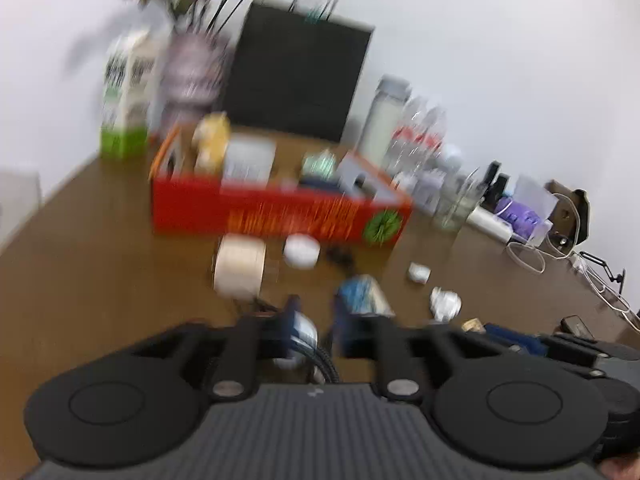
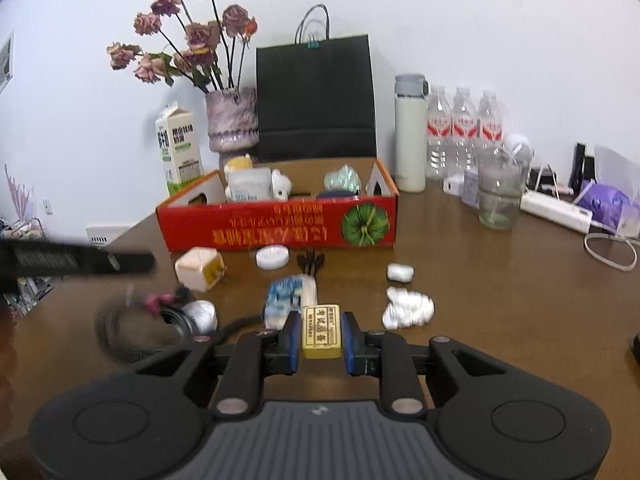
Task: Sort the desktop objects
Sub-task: 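Grasp the black coiled cable with the left tool while the right tool grasps the yellow soap bar, then lift the cable and soap bar and carry both over the box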
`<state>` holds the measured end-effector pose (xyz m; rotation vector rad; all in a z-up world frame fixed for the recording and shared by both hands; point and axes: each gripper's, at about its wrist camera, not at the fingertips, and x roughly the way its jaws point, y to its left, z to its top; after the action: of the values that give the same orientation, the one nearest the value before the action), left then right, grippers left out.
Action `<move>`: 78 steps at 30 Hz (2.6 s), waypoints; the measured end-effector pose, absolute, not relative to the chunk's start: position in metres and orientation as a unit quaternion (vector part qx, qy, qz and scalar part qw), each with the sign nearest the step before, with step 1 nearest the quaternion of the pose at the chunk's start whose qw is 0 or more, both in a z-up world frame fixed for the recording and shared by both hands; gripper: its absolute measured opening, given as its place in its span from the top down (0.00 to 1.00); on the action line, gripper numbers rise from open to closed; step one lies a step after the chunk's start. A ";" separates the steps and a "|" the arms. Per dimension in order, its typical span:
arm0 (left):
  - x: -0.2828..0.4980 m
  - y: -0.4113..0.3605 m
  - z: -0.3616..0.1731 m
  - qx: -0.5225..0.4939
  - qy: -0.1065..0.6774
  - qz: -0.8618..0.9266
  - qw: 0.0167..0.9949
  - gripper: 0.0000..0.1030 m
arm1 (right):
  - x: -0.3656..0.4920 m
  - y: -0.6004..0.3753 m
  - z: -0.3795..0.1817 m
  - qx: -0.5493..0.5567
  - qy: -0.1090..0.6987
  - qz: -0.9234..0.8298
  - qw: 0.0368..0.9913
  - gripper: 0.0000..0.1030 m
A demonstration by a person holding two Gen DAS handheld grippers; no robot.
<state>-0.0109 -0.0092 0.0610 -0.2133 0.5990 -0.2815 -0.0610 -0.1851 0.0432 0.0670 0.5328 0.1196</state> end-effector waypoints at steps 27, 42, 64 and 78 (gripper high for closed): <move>-0.017 0.014 0.016 0.005 0.344 -0.035 0.938 0.61 | -0.066 -0.170 0.012 0.019 0.302 0.087 0.949 0.81; -0.088 0.011 0.073 0.003 0.227 -0.025 0.974 0.61 | -0.095 -0.167 0.045 0.016 0.250 0.095 0.963 0.81; 0.044 0.001 0.175 0.005 0.176 -0.123 0.977 0.61 | 0.004 -0.188 0.165 -0.006 0.136 0.115 0.984 0.81; 0.288 -0.067 0.120 0.077 0.327 -0.109 0.935 0.60 | 0.258 -0.207 0.128 0.070 0.298 0.088 0.948 0.81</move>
<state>0.2881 -0.0667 0.1204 0.1576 0.6692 -0.2223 0.2577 -0.2071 0.1279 0.1418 0.6071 0.1797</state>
